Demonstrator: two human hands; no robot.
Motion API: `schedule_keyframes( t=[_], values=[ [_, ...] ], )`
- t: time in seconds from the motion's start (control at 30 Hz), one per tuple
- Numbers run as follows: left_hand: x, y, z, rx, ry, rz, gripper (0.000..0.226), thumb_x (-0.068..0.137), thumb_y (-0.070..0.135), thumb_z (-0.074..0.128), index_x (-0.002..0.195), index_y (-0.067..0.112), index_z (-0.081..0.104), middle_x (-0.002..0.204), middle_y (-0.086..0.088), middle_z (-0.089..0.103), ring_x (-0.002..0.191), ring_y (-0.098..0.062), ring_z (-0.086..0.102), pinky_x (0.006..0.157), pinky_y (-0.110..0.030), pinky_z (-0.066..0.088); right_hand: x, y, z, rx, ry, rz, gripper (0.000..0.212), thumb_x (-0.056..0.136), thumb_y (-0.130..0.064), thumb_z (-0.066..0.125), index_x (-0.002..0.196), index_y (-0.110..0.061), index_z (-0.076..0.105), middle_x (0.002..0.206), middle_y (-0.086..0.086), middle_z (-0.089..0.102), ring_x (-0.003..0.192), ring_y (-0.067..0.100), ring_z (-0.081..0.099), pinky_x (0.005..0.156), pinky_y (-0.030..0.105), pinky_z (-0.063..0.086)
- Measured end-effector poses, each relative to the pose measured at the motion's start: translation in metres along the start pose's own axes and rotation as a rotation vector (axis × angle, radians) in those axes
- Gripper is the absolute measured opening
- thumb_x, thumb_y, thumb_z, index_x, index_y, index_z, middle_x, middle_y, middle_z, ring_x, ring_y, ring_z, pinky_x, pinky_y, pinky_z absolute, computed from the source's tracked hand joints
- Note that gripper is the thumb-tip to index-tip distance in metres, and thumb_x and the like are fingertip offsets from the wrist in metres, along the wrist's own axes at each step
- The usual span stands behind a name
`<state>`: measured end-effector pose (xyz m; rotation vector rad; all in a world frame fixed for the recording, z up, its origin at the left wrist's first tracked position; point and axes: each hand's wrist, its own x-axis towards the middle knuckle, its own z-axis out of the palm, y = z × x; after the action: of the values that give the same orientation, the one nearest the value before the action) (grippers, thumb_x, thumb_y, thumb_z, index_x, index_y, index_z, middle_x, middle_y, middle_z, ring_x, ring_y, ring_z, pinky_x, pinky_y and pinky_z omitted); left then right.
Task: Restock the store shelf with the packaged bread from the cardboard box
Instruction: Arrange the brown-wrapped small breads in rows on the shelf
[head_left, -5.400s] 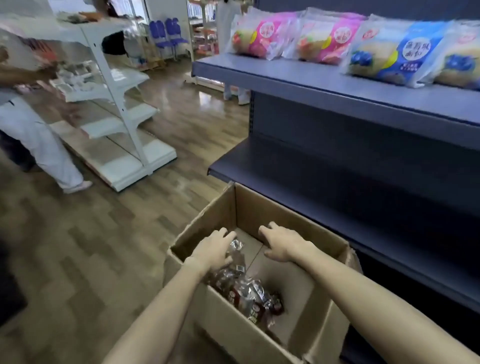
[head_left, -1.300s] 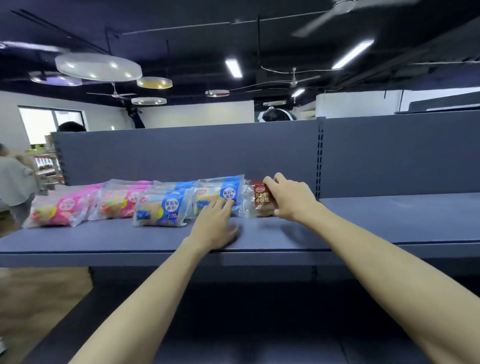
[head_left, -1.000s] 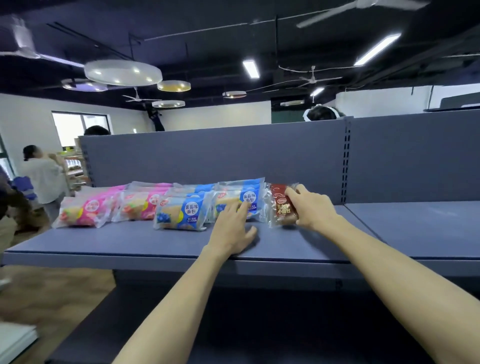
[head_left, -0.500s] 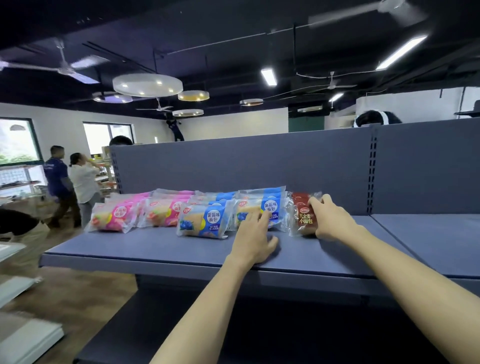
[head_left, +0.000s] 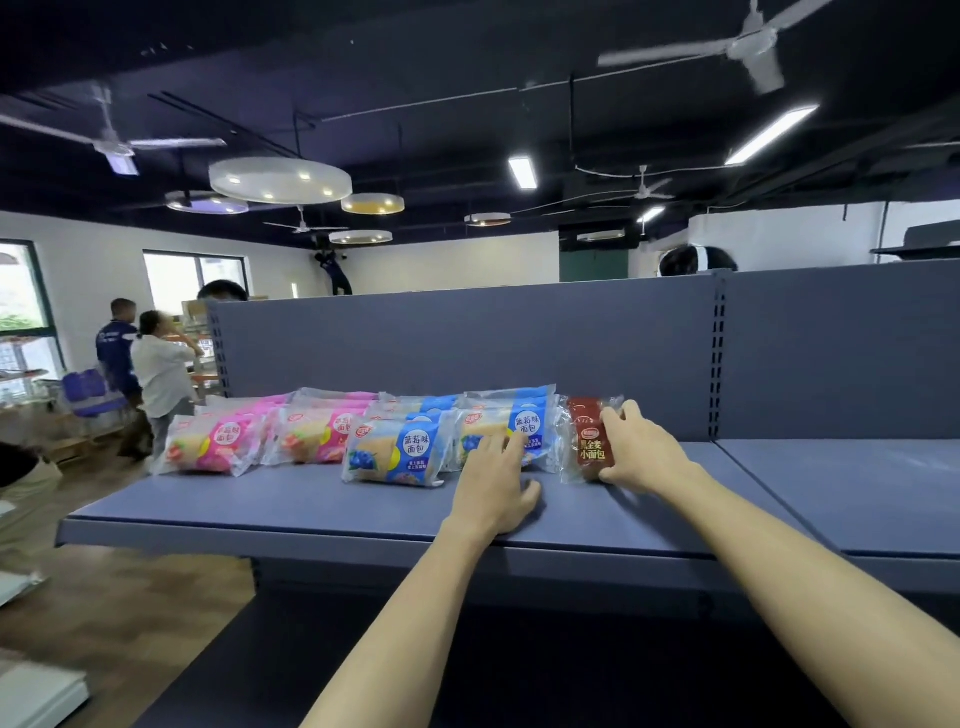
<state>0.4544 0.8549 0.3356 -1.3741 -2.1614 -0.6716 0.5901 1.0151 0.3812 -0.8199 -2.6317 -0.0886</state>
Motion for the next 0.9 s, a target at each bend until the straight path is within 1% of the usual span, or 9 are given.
schedule_keyframes(
  t=[0.1,0.2,0.23,0.3,0.37,0.5,0.6,0.77,0.9],
  values=[
    [0.001,-0.001,0.001,0.015,0.004,0.003,0.042,0.079,0.028,0.057,0.118,0.011,0.05,0.118,-0.007,0.053,0.108,-0.028,0.048,0.092,-0.036,0.041,0.0,-0.003,-0.002,-0.048,0.016,0.003,0.061,0.078,-0.037,0.075,0.124,-0.017,0.04,0.128,0.008,0.036,0.098,0.029,0.058,0.066,0.034,0.041],
    [0.002,-0.002,0.002,0.018,0.009,0.005,0.043,0.08,0.029,0.057,0.119,0.013,0.049,0.118,-0.007,0.053,0.107,-0.027,0.048,0.093,-0.036,0.041,-0.002,-0.007,-0.007,-0.044,0.082,-0.033,0.062,0.077,-0.04,0.077,0.121,-0.018,0.039,0.123,0.006,0.036,0.098,0.03,0.058,0.066,0.035,0.041],
    [0.002,-0.003,0.003,0.019,0.009,0.006,0.043,0.08,0.03,0.057,0.119,0.014,0.048,0.118,-0.006,0.053,0.107,-0.026,0.048,0.093,-0.036,0.041,-0.003,-0.008,-0.007,-0.049,0.086,-0.066,0.057,0.079,-0.037,0.075,0.12,-0.017,0.04,0.12,0.006,0.038,0.098,0.031,0.058,0.066,0.035,0.041],
    [0.003,-0.004,0.005,0.017,0.005,0.006,0.043,0.08,0.03,0.058,0.119,0.014,0.048,0.118,-0.006,0.053,0.106,-0.026,0.048,0.092,-0.037,0.041,-0.006,-0.009,-0.005,-0.065,0.032,-0.145,0.041,0.085,-0.031,0.068,0.114,-0.018,0.044,0.117,0.004,0.043,0.103,0.03,0.057,0.071,0.034,0.042],
    [0.004,-0.005,0.005,0.015,0.007,0.004,0.043,0.079,0.03,0.058,0.118,0.014,0.048,0.117,-0.007,0.053,0.105,-0.027,0.048,0.092,-0.037,0.041,-0.008,-0.007,0.001,-0.061,-0.032,-0.176,0.027,0.088,-0.031,0.062,0.109,-0.02,0.047,0.115,0.003,0.047,0.109,0.027,0.055,0.077,0.035,0.044],
    [0.004,-0.005,0.007,0.008,0.0,0.005,0.043,0.078,0.03,0.057,0.117,0.013,0.048,0.116,-0.007,0.053,0.106,-0.027,0.048,0.091,-0.038,0.041,-0.008,-0.005,0.013,-0.026,-0.079,-0.169,0.034,0.095,-0.035,0.053,0.123,-0.017,0.045,0.123,0.008,0.043,0.118,0.029,0.047,0.089,0.039,0.045],
    [0.004,-0.005,0.007,0.0,-0.008,0.007,0.044,0.078,0.031,0.056,0.118,0.014,0.047,0.118,-0.007,0.052,0.106,-0.027,0.047,0.092,-0.038,0.042,-0.003,-0.007,0.017,-0.003,-0.112,-0.168,0.031,0.097,-0.032,0.05,0.122,-0.015,0.045,0.123,0.011,0.04,0.116,0.033,0.045,0.094,0.042,0.046],
    [0.002,-0.005,0.007,0.004,-0.028,0.001,0.047,0.08,0.032,0.056,0.123,0.015,0.046,0.12,-0.006,0.052,0.104,-0.027,0.048,0.091,-0.037,0.041,-0.002,-0.008,0.017,-0.009,-0.159,-0.158,0.035,0.096,-0.033,0.051,0.124,-0.014,0.042,0.126,0.011,0.036,0.119,0.033,0.041,0.098,0.044,0.044],
    [0.003,-0.005,0.004,0.017,-0.03,0.006,0.047,0.08,0.033,0.055,0.124,0.016,0.047,0.121,-0.005,0.052,0.107,-0.026,0.049,0.092,-0.036,0.041,-0.012,-0.01,0.012,0.034,-0.123,-0.146,0.043,0.096,-0.033,0.051,0.132,-0.013,0.04,0.127,0.011,0.038,0.12,0.032,0.042,0.098,0.041,0.044]
  ],
)
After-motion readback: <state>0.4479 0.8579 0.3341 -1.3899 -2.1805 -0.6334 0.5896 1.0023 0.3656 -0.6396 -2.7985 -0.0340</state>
